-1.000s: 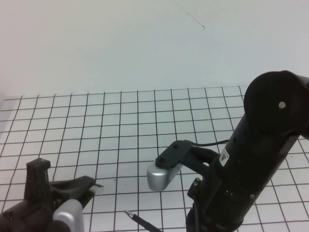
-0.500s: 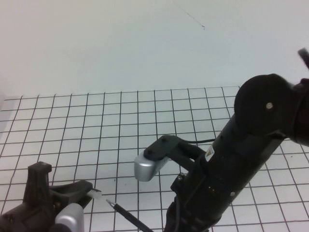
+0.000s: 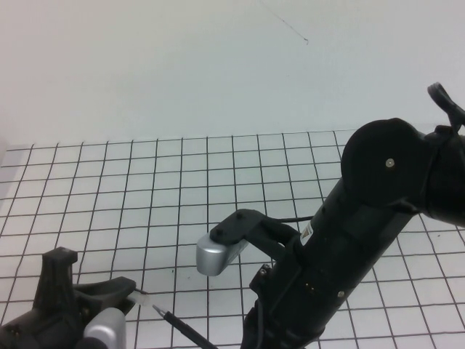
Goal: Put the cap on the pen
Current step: Put the cap on the pen
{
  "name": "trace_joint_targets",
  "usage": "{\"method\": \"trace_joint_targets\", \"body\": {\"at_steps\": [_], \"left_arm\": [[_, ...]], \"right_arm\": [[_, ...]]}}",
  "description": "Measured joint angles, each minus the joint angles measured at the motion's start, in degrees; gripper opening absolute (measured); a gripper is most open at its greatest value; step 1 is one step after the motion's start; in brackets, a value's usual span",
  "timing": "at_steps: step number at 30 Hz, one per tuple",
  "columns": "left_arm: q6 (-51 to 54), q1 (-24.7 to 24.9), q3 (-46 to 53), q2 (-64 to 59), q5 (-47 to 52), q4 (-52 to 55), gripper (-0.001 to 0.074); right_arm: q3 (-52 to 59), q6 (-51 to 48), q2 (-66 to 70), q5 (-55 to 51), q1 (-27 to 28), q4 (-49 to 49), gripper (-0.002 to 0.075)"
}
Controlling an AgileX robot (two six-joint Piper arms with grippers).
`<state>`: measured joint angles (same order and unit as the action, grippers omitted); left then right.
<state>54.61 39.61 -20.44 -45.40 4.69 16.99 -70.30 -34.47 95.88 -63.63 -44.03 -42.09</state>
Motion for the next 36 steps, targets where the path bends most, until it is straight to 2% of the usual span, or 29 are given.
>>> {"method": "trace_joint_targets", "body": {"at_steps": [9,18,36], "left_arm": [[0.0,0.25,0.0,0.0,-1.08,0.0,0.0],[0.0,5.92,0.0,0.0,1.33,0.0,0.0],[-2.4,6.05,0.0,1.28,1.95,0.08,0.0]], "right_arm": [[0.0,-2.28,0.09,1.33,0.0,-1.16,-0.0004],[0.0,-3.46,0.58,1.58,0.0,-1.16,-0.0003],[0.1,-3.96,0.69,-5.84,0.0,0.29,-0.0001]]}}
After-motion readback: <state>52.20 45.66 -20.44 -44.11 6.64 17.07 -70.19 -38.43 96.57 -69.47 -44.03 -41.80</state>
